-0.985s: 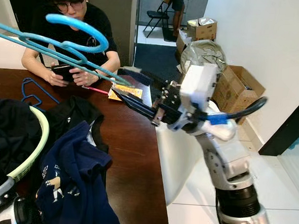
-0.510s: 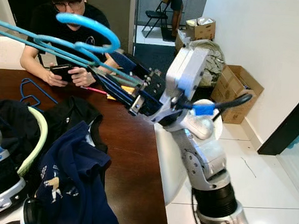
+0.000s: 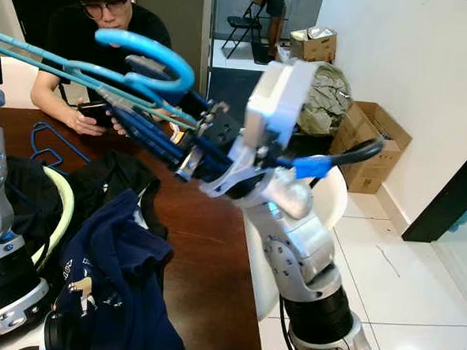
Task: Hang hanger
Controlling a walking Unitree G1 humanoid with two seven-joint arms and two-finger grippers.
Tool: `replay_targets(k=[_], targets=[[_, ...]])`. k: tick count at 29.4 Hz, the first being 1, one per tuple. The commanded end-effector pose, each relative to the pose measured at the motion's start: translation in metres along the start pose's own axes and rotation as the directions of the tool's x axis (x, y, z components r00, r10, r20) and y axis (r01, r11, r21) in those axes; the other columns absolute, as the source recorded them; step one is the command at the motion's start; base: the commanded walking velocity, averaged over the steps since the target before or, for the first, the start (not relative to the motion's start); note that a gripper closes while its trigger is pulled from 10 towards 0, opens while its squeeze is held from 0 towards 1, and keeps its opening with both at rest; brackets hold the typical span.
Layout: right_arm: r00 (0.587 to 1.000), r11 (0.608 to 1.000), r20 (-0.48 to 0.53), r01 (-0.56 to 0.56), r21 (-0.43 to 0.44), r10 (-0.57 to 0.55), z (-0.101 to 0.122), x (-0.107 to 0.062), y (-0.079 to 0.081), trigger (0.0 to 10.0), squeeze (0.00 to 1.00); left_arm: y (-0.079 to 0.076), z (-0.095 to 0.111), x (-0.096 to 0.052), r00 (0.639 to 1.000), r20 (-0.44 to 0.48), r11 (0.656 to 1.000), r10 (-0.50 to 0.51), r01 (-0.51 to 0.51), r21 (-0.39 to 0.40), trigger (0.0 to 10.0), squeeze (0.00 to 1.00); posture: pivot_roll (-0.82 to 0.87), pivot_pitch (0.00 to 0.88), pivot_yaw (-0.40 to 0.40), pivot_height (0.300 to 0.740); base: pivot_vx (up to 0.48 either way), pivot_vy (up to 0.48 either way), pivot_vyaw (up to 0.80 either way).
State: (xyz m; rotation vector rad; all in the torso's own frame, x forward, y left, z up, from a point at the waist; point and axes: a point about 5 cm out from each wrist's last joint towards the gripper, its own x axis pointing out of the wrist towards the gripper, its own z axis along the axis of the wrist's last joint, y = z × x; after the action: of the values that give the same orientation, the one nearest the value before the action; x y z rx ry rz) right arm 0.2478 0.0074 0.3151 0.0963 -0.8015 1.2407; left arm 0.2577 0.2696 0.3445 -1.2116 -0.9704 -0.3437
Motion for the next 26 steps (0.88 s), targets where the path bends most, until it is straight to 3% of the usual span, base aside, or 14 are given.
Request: replay_targets(k=[1,14,15,26], targets=[[1.0,1.0,-0.028,-0.007,0.02,0.007,-0.009,0.0,0.004,10.0,0.0,-0.002,-0.004,0.0,1.0,0.0,1.0,-0.011,0.011,-0.023,0.0,0.0,0.1,0.0,-0.015,0.74,0.0,0.0,0.0],[0.996,0.999,-0.086,0.018,-0.035,-0.02,-0.02,0.0,-0.004,9.8,0.0,0.001,-0.015,-0.002,1.0,-0.014,0.998,-0.001,0.0,-0.07,0.0,0.0,0.11,0.0,-0.013,0.74,0.0,0.0,0.0],[0.996,0.999,-0.089,0.024,-0.038,-0.027,-0.021,0.001,-0.005,0.0,0.0,0.002,-0.017,-0.002,1.0,-0.016,0.997,0.0,-0.001,-0.075,0.0,0.0,0.11,0.0,-0.014,0.74,0.0,0.0,0.0],[0.995,0.998,-0.09,0.051,-0.031,-0.054,-0.024,-0.003,-0.012,0.0,0.0,0.005,-0.026,-0.005,0.999,-0.031,0.995,0.02,-0.023,-0.101,0.0,0.0,0.11,0.0,-0.015,0.74,0.0,0.0,0.0]])
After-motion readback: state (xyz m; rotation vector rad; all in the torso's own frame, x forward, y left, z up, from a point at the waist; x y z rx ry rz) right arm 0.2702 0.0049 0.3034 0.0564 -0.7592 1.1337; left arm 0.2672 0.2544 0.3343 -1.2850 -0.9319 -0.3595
